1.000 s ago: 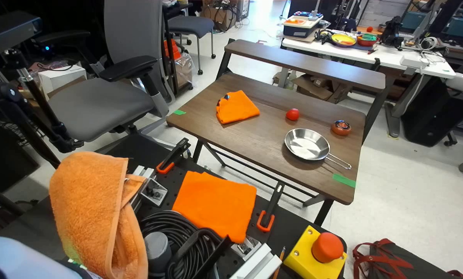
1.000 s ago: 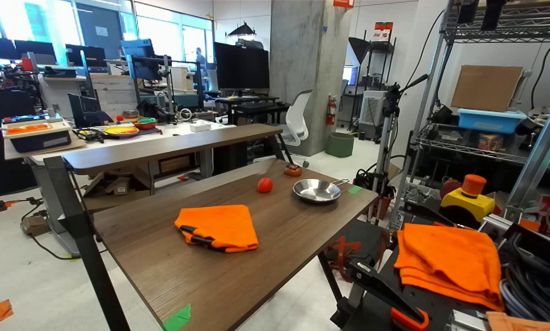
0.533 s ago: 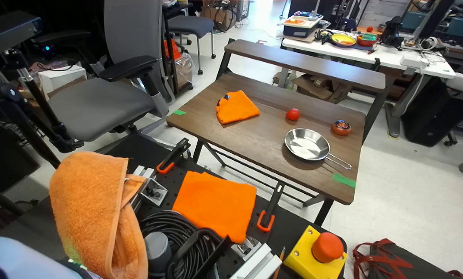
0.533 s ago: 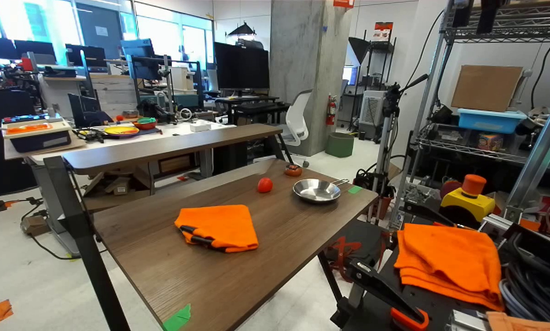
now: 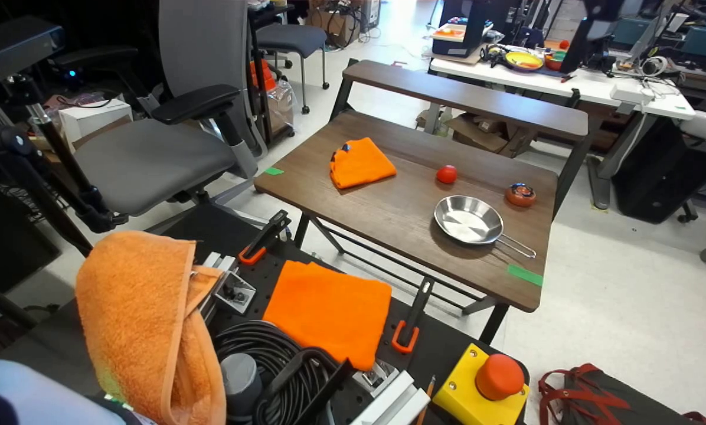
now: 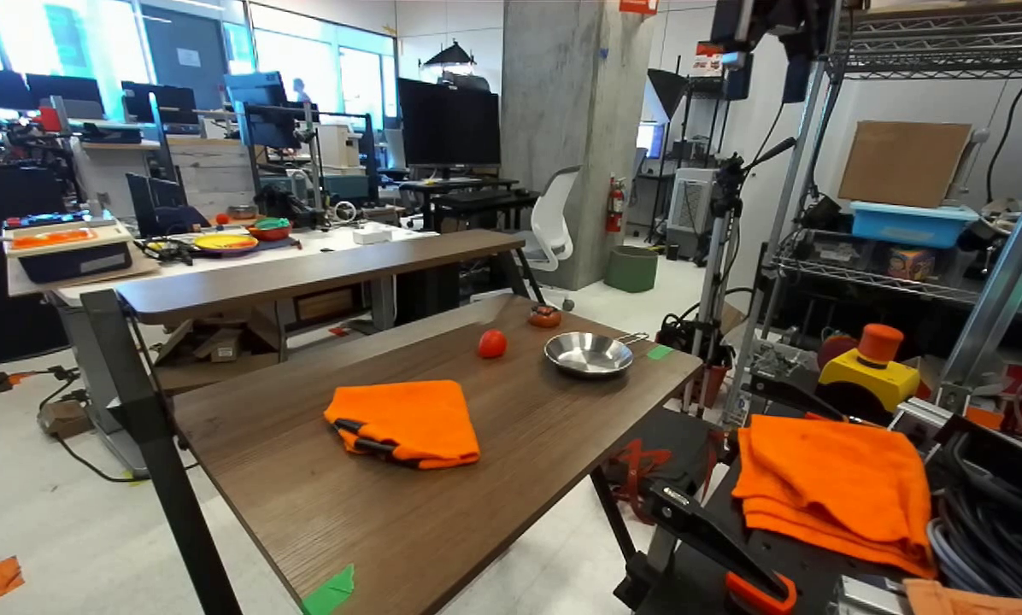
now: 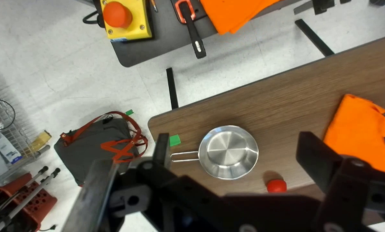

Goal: Move the pan slightly to the left

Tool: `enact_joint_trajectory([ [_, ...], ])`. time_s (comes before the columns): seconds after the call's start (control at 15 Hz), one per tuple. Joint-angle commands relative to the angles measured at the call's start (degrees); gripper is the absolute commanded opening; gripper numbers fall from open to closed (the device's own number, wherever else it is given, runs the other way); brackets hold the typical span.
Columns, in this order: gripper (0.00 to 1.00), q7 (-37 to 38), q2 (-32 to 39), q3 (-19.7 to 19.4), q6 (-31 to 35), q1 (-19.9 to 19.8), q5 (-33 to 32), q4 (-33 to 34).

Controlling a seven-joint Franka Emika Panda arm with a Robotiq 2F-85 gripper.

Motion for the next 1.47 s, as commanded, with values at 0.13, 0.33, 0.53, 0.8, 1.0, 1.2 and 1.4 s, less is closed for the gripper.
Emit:
enact_joint_trajectory([
  [0.13,1.00,7.6,16.7,2.3,6.1,2.2,2.3,10.8],
  [0.33,1.00,9.5,25.5,2.1,8.2,3.1,4.5,16.0],
  [0.53,1.00,10.8,33.5,1.7,9.1,3.6,5.8,21.5],
  [0.8,1.00,13.9,43.4,0.4,9.5,4.3,5.2,28.4],
  [1.0,1.00,15.7,49.7,-0.6,10.8,5.2,4.7,32.8],
  [1.2,1.00,18.0,56.2,-1.7,11.5,6.3,4.9,38.1],
  [1.4,1.00,20.7,62.4,-2.6,9.9,6.9,5.7,44.7],
])
